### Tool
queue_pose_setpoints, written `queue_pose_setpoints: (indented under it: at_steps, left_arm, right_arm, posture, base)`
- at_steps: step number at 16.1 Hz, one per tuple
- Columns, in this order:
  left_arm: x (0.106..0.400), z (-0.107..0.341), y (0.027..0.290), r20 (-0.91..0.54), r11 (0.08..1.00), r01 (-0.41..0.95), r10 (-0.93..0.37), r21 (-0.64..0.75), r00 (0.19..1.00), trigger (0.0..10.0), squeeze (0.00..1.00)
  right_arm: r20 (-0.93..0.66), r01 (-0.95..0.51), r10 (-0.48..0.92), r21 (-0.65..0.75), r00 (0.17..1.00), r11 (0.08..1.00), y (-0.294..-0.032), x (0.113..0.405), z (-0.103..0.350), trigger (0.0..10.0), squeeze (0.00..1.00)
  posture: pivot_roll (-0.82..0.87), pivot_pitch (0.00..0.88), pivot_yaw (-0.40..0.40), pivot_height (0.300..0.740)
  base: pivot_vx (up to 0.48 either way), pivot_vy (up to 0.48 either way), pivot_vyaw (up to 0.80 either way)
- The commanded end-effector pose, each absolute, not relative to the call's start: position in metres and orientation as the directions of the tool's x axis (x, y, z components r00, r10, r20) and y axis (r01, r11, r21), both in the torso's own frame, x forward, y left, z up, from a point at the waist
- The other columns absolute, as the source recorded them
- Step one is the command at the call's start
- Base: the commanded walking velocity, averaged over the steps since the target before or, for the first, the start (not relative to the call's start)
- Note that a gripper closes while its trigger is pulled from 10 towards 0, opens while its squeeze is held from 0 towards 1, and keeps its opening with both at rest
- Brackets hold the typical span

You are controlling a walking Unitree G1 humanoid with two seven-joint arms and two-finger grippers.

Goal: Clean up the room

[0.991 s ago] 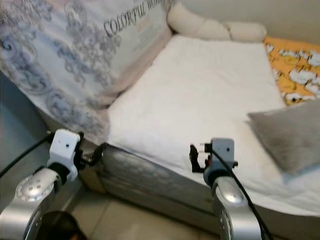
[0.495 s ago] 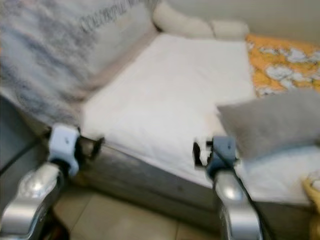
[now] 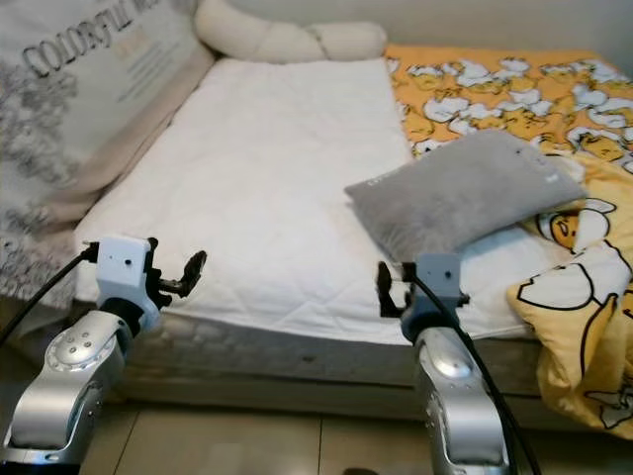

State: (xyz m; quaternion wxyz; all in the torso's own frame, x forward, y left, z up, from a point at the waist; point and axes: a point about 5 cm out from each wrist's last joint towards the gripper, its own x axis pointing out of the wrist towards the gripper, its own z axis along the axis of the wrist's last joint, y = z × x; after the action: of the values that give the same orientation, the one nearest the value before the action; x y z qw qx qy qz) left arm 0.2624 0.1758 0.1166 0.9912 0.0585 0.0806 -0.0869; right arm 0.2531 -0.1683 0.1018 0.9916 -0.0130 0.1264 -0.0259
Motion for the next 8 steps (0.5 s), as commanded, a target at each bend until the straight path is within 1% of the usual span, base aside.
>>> queue_pose_setpoints:
  at_steps: [1,2,5,7,8]
  left_arm:
    - [0.2665,0.1206,0.1759,-0.158,0.978,0.175,-0.157,0.109,0.975,10.0,0.0]
    - [0.2673,0.1208,0.1749,-0.158,0.978,0.18,-0.161,0.11,0.974,10.0,0.0]
    - [0.2665,0.1198,0.172,-0.159,0.974,0.193,-0.174,0.118,0.972,10.0,0.0]
    - [0.2682,0.1203,0.1735,-0.154,0.974,0.187,-0.166,0.131,0.974,10.0,0.0]
    - [0.2694,0.1215,0.1735,-0.149,0.973,0.185,-0.165,0.135,0.975,10.0,0.0]
  right_arm:
    - [-0.248,0.069,-0.078,-0.043,0.966,0.997,-0.1731,0.2562,0.1018,10.0,0.0]
    - [-0.251,0.072,-0.082,-0.05,0.964,0.996,-0.1744,0.2575,0.1022,10.0,0.0]
    - [-0.254,0.067,-0.082,-0.066,0.964,0.996,-0.1768,0.2596,0.0999,10.0,0.0]
    - [-0.248,0.055,-0.07,-0.064,0.966,0.996,-0.174,0.2621,0.1014,10.0,0.0]
    - [-0.234,0.038,-0.053,-0.066,0.971,0.997,-0.1721,0.2632,0.1033,10.0,0.0]
  posture:
    - [-0.07,0.0,0.028,0.74]
    - [-0.07,0.0,0.026,0.74]
    - [-0.06,0.0,0.017,0.74]
    - [-0.06,0.0,0.007,0.74]
    - [-0.06,0.0,0.004,0.74]
  base:
    - [0.382,0.0,0.0]
    - [0.382,0.0,0.0]
    - [0.382,0.0,-0.8]
    - [0.384,0.0,-0.79]
    - [0.375,0.0,0.0]
